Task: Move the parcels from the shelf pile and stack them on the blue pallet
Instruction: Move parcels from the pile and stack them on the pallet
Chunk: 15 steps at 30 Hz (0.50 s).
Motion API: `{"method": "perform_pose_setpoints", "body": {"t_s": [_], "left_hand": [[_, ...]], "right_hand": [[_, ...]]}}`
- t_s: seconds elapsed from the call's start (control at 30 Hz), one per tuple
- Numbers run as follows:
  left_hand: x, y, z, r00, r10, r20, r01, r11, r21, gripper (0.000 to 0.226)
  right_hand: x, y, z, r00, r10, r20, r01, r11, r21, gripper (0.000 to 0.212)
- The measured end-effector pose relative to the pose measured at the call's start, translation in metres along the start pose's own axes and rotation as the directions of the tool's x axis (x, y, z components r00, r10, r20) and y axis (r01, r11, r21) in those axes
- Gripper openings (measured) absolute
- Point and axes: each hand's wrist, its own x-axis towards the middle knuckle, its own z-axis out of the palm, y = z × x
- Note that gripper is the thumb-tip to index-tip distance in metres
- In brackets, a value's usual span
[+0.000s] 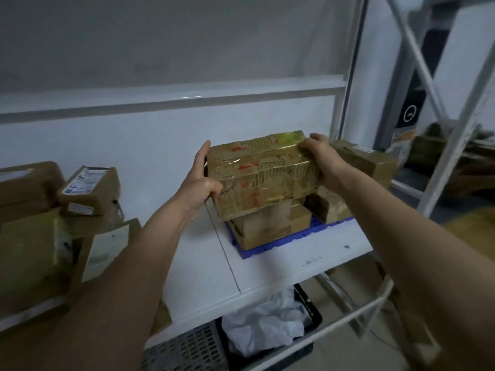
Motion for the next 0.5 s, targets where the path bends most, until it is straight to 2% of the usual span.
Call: {"method": "perform_pose_setpoints", "body": {"t_s": [0.1, 0.17, 0.37, 0.5], "left_hand": [[0.014, -0.004, 0.039, 0.998, 0.016, -0.059, -0.02, 0.997, -0.071, 0.085], [0.023, -0.005, 0.064, 0.995, 0.033, -0.099, -0.038, 0.998, -0.048, 0.068], [0.056, -0.005, 0.126, 0.967, 0.098, -0.235, -0.068, 0.989, 0.134, 0.058], [0.093, 0.002, 0.147, 0.94, 0.146, -0.309, -0.103, 0.983, 0.151, 0.047]], "right_hand": [[-0.003, 0.01, -0.034, 0.998, 0.0, 0.068, -0.006, 0.996, 0.084, 0.056], [-0.003, 0.015, -0.054, 0.999, -0.019, 0.042, 0.015, 0.997, 0.082, 0.055], [0.004, 0.029, -0.104, 0.989, -0.064, -0.133, 0.078, 0.992, 0.101, 0.057], [0.022, 0.037, -0.121, 0.968, -0.087, -0.238, 0.096, 0.995, 0.028, 0.069]]}}
